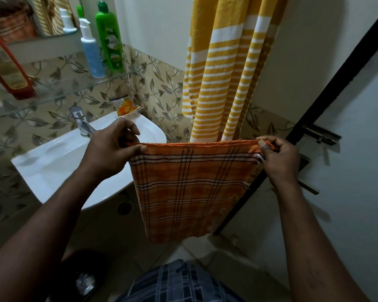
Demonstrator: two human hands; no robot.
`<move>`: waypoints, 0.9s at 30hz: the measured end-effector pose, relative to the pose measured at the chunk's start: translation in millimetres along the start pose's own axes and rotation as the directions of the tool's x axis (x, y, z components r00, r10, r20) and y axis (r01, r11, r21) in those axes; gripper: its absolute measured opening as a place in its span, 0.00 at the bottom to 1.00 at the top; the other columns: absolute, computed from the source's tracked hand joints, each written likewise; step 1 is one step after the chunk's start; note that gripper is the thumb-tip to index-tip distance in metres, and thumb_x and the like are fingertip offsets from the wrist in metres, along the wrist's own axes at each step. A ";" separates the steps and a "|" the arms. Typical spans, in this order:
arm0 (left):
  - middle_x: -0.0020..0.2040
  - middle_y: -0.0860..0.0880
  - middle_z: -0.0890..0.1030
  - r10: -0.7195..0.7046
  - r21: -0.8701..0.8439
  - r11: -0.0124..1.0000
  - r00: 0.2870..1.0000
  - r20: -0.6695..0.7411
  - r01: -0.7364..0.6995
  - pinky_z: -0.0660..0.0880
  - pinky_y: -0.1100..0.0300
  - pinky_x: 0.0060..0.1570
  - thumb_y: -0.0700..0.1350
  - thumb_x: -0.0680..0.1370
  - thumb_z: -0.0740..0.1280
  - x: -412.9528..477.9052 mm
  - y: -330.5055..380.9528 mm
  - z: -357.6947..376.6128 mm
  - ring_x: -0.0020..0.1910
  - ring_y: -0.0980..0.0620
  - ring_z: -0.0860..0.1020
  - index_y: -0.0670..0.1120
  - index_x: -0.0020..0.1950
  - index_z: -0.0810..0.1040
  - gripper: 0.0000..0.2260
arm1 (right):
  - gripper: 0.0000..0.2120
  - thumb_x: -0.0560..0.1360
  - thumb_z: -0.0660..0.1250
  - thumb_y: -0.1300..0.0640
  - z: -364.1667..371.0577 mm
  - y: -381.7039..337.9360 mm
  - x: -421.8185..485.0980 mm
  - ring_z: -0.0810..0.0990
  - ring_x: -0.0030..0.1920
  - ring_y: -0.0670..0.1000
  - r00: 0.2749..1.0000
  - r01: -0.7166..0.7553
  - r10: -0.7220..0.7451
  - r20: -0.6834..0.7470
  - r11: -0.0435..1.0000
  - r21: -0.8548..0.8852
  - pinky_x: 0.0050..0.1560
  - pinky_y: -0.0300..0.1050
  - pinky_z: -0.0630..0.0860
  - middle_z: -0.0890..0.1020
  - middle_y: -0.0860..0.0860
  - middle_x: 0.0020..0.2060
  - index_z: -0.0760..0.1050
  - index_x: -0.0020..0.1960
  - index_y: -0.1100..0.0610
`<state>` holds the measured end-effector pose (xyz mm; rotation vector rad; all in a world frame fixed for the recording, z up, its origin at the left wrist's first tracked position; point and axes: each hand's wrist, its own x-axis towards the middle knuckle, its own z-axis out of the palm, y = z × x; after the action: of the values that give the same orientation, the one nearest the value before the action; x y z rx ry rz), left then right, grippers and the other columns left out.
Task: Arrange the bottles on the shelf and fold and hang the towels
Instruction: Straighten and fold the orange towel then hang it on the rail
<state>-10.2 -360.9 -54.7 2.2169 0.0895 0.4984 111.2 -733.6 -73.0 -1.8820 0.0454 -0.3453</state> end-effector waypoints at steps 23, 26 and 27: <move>0.42 0.49 0.87 -0.238 0.131 0.955 0.951 -0.199 0.266 0.80 0.53 0.46 0.51 0.76 0.77 19.2 4.2 28.1 0.43 0.49 0.84 0.49 0.50 0.88 0.08 | 0.06 0.78 0.71 0.56 33.8 17.0 14.4 0.86 0.50 0.51 0.990 -0.126 0.123 -0.063 0.991 -0.047 0.53 0.51 0.84 0.87 0.47 0.45 0.85 0.45 0.48; 0.43 0.48 0.84 -0.096 0.272 0.947 0.957 -0.273 0.173 0.75 0.55 0.43 0.46 0.79 0.73 9.5 15.1 41.3 0.43 0.49 0.81 0.48 0.56 0.83 0.07 | 0.05 0.77 0.72 0.56 46.5 29.1 6.5 0.86 0.49 0.50 0.982 -0.170 0.168 -0.091 0.985 -0.016 0.56 0.55 0.84 0.87 0.46 0.44 0.85 0.46 0.48; 0.43 0.48 0.83 -0.066 0.290 0.946 0.963 -0.261 0.143 0.75 0.54 0.43 0.44 0.79 0.72 5.3 15.7 45.8 0.42 0.47 0.80 0.48 0.57 0.81 0.07 | 0.05 0.77 0.72 0.56 49.2 33.7 3.9 0.86 0.50 0.50 0.977 -0.189 0.187 -0.104 0.982 -0.002 0.57 0.56 0.84 0.87 0.46 0.45 0.86 0.47 0.49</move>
<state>10.5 -403.2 -67.0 2.4234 0.4437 0.7425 132.4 -700.4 -117.9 -1.8532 0.2946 -0.3125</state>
